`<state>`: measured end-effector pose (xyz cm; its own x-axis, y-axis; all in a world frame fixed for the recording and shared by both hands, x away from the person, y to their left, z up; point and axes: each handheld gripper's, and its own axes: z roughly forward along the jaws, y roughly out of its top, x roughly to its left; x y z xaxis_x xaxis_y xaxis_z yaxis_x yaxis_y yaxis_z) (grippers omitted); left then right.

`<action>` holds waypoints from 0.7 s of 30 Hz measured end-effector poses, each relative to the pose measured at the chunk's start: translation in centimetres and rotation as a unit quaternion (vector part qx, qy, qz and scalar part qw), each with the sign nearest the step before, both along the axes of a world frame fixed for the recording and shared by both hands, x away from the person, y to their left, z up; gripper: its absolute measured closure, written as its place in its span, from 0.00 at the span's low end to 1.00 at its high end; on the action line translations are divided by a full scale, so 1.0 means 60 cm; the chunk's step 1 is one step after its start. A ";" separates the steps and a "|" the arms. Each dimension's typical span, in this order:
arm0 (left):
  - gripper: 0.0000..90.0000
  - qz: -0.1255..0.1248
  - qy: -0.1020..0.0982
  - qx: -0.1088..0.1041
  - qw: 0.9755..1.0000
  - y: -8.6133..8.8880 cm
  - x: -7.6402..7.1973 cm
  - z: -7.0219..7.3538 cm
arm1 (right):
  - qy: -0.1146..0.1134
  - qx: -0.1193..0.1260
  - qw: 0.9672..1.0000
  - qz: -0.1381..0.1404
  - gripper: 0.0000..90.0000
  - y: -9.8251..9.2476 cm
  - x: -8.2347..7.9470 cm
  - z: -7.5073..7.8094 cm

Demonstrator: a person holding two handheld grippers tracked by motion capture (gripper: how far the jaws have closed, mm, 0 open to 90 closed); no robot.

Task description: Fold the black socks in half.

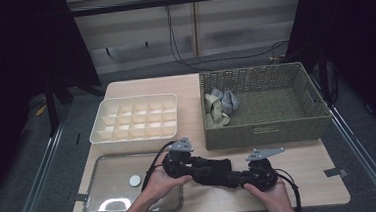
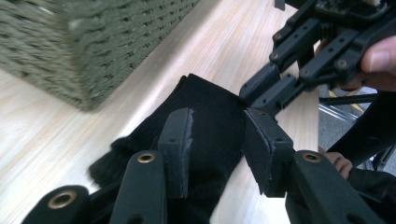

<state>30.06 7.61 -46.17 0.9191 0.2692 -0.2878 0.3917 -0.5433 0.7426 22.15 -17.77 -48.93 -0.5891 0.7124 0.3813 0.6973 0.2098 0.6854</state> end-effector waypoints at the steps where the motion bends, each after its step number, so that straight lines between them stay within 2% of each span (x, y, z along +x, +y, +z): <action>1: 0.68 -0.001 0.003 0.008 1.000 -0.006 0.003 -0.006 | 0.005 -0.005 1.000 0.002 0.88 0.000 0.001 -0.006; 4: 0.63 -0.009 0.016 0.022 1.000 -0.020 0.006 -0.018 | 0.008 -0.011 1.000 0.004 0.88 0.003 0.002 -0.011; 6: 0.62 -0.013 0.007 0.031 0.999 -0.026 0.005 -0.027 | 0.007 -0.013 1.000 0.004 0.88 0.004 0.003 -0.011; 9: 0.62 -0.010 0.003 0.056 0.998 -0.021 0.008 -0.031 | 0.008 -0.020 1.000 0.002 0.89 0.005 0.004 -0.015; 12: 0.62 -0.009 0.001 0.053 0.999 -0.009 0.008 -0.035 | 0.003 -0.031 0.999 0.004 0.89 0.008 0.004 -0.013; 14: 0.62 -0.007 0.002 0.043 0.999 -0.004 0.007 -0.040 | -0.005 -0.039 0.999 0.009 0.89 0.009 0.006 -0.014; 16: 0.62 -0.006 -0.002 0.048 0.999 -0.001 0.004 -0.044 | -0.004 -0.039 0.999 0.006 0.89 0.008 0.010 -0.014; 18: 0.61 -0.004 0.002 0.038 0.999 -0.001 0.001 -0.051 | -0.006 -0.038 0.999 0.002 0.89 0.006 0.015 -0.015; 20: 0.61 -0.007 -0.010 0.042 0.999 -0.001 -0.004 -0.052 | -0.008 -0.036 0.999 0.000 0.89 0.004 0.019 -0.016; 21: 0.61 -0.005 -0.009 0.046 0.999 0.000 -0.005 -0.051 | -0.008 -0.033 0.999 -0.001 0.89 0.002 0.021 -0.017</action>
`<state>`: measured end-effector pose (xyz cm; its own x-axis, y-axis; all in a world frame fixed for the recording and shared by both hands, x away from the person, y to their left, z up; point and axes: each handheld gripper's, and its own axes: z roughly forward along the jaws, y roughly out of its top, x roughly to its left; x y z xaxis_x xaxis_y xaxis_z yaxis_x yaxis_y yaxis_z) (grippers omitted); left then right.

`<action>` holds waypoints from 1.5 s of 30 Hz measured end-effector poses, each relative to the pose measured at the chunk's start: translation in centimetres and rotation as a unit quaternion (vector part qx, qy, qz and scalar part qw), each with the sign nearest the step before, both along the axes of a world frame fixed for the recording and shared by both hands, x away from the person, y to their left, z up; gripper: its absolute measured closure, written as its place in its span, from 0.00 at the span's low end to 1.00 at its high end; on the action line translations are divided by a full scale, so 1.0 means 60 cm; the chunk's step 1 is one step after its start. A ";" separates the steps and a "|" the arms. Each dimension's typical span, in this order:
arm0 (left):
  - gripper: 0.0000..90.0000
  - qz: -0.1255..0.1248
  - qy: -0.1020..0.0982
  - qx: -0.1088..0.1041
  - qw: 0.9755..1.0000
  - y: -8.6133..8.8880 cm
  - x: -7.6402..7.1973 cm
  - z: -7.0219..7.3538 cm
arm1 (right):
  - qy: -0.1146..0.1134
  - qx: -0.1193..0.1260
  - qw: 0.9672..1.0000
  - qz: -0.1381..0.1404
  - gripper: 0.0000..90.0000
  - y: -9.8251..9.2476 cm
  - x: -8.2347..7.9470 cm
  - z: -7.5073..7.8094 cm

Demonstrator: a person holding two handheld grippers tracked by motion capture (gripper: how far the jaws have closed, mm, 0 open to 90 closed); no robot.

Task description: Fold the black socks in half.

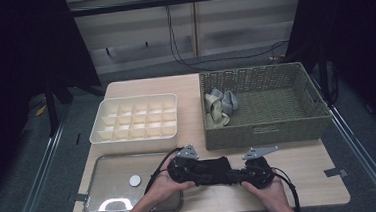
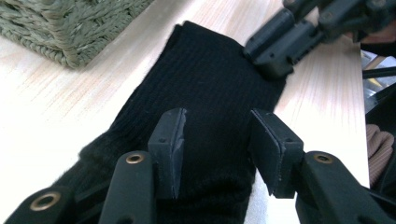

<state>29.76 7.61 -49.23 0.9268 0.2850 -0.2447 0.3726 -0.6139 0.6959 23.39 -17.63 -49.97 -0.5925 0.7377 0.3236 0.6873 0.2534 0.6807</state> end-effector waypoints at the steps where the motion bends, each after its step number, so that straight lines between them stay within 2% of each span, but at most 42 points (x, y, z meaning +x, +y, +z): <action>1: 0.62 0.003 0.001 -0.004 1.000 0.000 -0.001 -0.001 | 0.002 0.006 1.000 -0.004 0.88 -0.002 0.002 -0.001; 2: 0.63 0.009 0.000 -0.010 1.000 0.000 -0.002 -0.003 | 0.003 0.008 1.000 -0.005 0.87 -0.003 0.003 -0.001; 5: 0.66 0.014 -0.001 -0.005 1.000 -0.001 -0.002 -0.002 | 0.002 0.018 1.000 -0.015 0.77 -0.005 0.002 0.001; 6: 0.66 0.016 -0.003 0.002 1.000 -0.002 -0.003 0.000 | 0.000 0.023 1.000 -0.015 0.74 -0.007 0.001 0.001; 9: 0.66 0.008 0.002 0.006 1.000 -0.007 0.000 0.005 | -0.005 0.018 1.000 -0.021 0.66 -0.010 -0.003 0.005; 13: 0.66 0.007 0.006 -0.002 1.000 -0.012 0.003 0.007 | -0.006 0.016 0.999 -0.035 0.63 -0.018 -0.003 0.004; 14: 0.67 0.012 0.007 -0.010 1.000 -0.014 0.004 0.005 | -0.004 0.017 0.999 -0.036 0.62 -0.019 -0.002 0.003; 16: 0.68 0.010 0.001 -0.004 1.000 -0.016 0.005 0.005 | 0.001 0.018 0.999 -0.037 0.60 -0.019 -0.001 0.000; 19: 0.68 0.012 0.000 -0.016 1.000 -0.018 0.004 0.007 | 0.004 0.019 0.999 -0.035 0.59 -0.016 0.000 -0.001; 23: 0.67 0.006 -0.003 -0.008 1.000 -0.020 0.004 0.008 | 0.011 0.018 0.999 -0.034 0.61 -0.013 0.001 -0.006; 26: 0.67 0.002 0.001 -0.004 1.000 -0.021 0.005 0.003 | 0.008 0.018 0.999 -0.030 0.62 -0.009 0.001 -0.007; 29: 0.68 0.005 0.000 -0.009 1.000 -0.022 0.004 -0.004 | 0.011 0.025 0.999 -0.029 0.63 -0.005 0.000 -0.008; 31: 0.68 0.004 -0.010 -0.009 1.000 -0.023 0.001 -0.006 | 0.009 0.029 0.999 -0.025 0.64 -0.003 0.000 -0.010; 34: 0.68 0.005 -0.005 -0.008 1.000 -0.021 0.002 -0.007 | 0.011 0.038 0.999 -0.024 0.66 -0.004 0.000 -0.012; 36: 0.68 0.000 -0.012 0.000 1.000 -0.021 -0.001 -0.006 | 0.022 0.047 0.998 -0.027 0.69 -0.003 -0.002 -0.013; 39: 0.68 0.001 -0.002 -0.007 1.000 -0.019 -0.003 -0.007 | 0.026 0.047 0.998 -0.021 0.74 0.000 -0.001 -0.012; 40: 0.68 0.004 -0.003 -0.012 1.000 -0.019 -0.004 -0.008 | 0.022 0.049 0.998 -0.020 0.77 -0.001 -0.001 -0.010; 42: 0.69 0.004 -0.007 -0.007 1.000 -0.019 -0.005 -0.007 | 0.015 0.064 0.998 -0.018 0.82 -0.005 0.001 -0.004; 45: 0.69 0.007 -0.005 -0.008 1.000 -0.019 -0.005 -0.008 | 0.013 0.068 0.997 -0.019 0.85 -0.005 0.001 -0.001</action>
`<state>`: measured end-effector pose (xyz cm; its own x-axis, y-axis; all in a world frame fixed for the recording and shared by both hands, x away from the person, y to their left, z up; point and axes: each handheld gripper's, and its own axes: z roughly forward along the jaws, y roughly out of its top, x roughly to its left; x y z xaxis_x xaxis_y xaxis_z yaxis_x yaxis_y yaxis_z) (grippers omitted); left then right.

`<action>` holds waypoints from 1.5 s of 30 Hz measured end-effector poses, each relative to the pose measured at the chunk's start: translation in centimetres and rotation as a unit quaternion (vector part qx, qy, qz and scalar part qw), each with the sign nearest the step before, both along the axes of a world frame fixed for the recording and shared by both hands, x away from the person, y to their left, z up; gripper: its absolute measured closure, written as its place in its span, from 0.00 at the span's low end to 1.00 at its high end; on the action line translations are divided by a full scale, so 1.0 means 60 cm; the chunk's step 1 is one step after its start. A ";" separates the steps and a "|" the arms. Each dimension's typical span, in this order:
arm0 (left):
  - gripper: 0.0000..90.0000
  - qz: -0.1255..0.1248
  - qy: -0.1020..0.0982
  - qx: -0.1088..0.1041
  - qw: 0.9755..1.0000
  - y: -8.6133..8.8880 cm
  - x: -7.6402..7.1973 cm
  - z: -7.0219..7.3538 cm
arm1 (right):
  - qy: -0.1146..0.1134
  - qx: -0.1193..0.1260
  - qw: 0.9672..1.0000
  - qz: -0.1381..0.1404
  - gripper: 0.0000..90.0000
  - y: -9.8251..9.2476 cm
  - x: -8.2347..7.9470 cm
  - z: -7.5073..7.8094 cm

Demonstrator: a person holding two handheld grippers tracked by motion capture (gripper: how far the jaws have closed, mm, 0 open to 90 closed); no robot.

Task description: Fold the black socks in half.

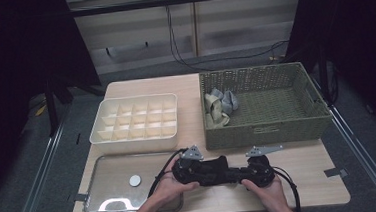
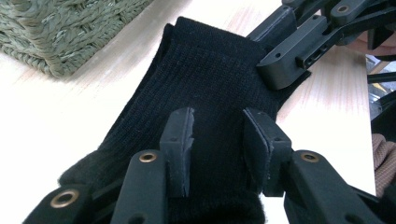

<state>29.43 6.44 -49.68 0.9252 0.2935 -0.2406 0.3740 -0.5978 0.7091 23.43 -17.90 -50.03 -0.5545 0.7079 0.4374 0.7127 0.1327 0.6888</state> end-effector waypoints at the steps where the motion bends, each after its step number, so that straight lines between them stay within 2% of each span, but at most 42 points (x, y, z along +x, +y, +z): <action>1: 0.69 0.001 -0.002 0.000 1.000 0.000 -0.001 0.000 | -0.002 0.001 1.000 0.001 0.86 0.000 0.000 0.001; 10: 0.69 0.000 -0.006 -0.008 1.000 -0.006 -0.007 -0.003 | -0.019 0.029 0.999 0.006 0.89 0.009 -0.001 0.017; 13: 0.70 0.000 -0.006 -0.013 1.000 -0.009 -0.009 -0.004 | -0.023 0.030 0.999 0.008 0.90 0.012 -0.001 0.022; 18: 0.70 -0.001 -0.006 -0.006 1.000 -0.012 -0.015 -0.002 | -0.024 0.030 0.999 0.008 0.90 0.010 -0.002 0.026; 20: 0.69 -0.006 -0.005 -0.013 1.000 -0.014 -0.016 -0.002 | -0.024 0.029 0.999 0.008 0.90 0.007 -0.003 0.027; 22: 0.64 -0.018 -0.005 -0.011 1.000 -0.013 -0.016 0.002 | -0.027 0.027 0.999 0.007 0.90 0.002 -0.005 0.027; 27: 0.56 -0.021 -0.011 -0.014 1.000 -0.007 -0.024 0.014 | -0.029 0.025 0.999 -0.001 0.91 -0.017 -0.009 0.032; 34: 0.50 -0.018 -0.022 -0.026 0.999 0.013 -0.028 0.040 | -0.030 0.017 0.999 -0.011 0.91 -0.038 -0.017 0.037; 36: 0.48 -0.013 -0.026 -0.016 0.999 0.024 -0.028 0.045 | -0.027 0.008 1.000 -0.010 0.90 -0.041 -0.019 0.037; 37: 0.47 -0.006 -0.029 -0.020 0.999 0.032 -0.029 0.044 | -0.029 0.005 1.000 -0.011 0.90 -0.043 -0.020 0.037; 38: 0.46 -0.006 -0.030 -0.012 0.999 0.041 -0.031 0.045 | -0.028 0.001 1.000 -0.011 0.91 -0.047 -0.022 0.038; 41: 0.45 -0.003 -0.033 -0.009 0.999 0.061 -0.033 0.042 | -0.030 0.001 0.999 -0.016 0.90 -0.057 -0.026 0.035; 45: 0.40 0.001 -0.020 -0.011 1.000 0.061 -0.025 0.031 | -0.029 0.000 0.999 -0.020 0.90 -0.062 -0.026 0.034</action>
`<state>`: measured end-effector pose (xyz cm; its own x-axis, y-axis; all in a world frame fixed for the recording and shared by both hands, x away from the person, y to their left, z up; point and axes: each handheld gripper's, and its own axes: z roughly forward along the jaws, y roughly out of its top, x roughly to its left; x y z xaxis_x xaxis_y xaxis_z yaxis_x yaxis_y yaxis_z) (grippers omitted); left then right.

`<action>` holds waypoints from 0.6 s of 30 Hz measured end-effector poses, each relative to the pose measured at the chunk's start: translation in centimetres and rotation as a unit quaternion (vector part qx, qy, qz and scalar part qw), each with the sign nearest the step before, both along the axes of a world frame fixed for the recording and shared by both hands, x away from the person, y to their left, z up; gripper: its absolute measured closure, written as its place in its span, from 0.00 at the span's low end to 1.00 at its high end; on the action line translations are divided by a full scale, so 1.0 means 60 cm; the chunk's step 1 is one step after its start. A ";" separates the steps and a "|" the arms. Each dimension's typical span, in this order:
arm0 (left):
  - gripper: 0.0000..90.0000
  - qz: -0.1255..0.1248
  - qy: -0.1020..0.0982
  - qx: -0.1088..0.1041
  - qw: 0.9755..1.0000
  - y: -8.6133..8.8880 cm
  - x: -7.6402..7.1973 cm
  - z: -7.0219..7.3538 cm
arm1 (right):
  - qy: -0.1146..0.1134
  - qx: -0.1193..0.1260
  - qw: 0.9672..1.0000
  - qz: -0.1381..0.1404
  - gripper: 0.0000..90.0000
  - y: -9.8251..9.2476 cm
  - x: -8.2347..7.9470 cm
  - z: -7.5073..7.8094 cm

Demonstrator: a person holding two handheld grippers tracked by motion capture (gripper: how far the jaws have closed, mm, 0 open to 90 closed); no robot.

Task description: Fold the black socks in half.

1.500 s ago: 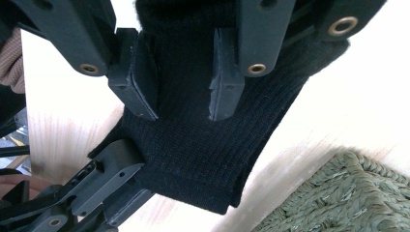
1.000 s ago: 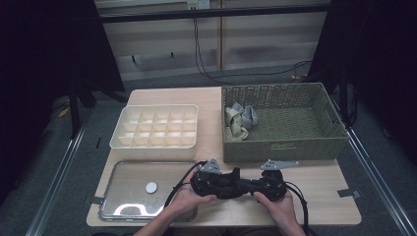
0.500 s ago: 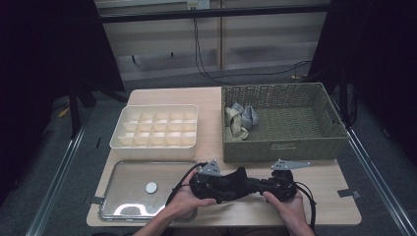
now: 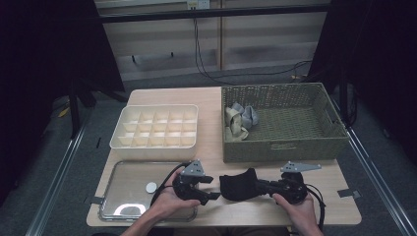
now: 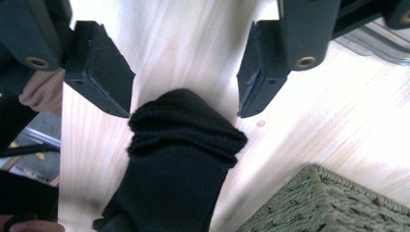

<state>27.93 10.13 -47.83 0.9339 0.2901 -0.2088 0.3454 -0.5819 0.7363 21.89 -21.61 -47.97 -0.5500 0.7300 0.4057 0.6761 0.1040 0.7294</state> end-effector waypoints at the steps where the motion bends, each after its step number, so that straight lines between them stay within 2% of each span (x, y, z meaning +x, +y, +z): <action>1: 0.40 -0.004 0.005 0.003 1.000 -0.005 0.002 -0.005 | 0.000 0.001 1.000 0.000 0.90 0.001 0.000 0.001; 6: 0.39 -0.017 0.019 0.023 0.999 -0.024 0.007 -0.023 | -0.007 0.004 1.000 0.004 0.90 0.006 0.002 0.005; 7: 0.41 -0.014 0.022 0.014 1.000 -0.028 0.005 -0.026 | -0.007 0.003 1.000 0.004 0.90 0.006 0.003 0.006; 12: 0.48 -0.025 0.017 0.025 0.999 -0.037 0.001 -0.026 | -0.012 0.003 1.000 0.015 0.90 0.017 0.006 0.008; 18: 0.50 -0.024 0.021 0.025 0.999 -0.038 0.002 -0.026 | -0.012 0.009 1.000 0.028 0.90 0.034 0.011 0.011</action>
<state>28.05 7.87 -49.42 0.9376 0.2564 -0.2348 0.3465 -0.6339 0.6914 22.53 -19.59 -47.29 -0.5989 0.6908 0.4051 0.6521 0.1270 0.7474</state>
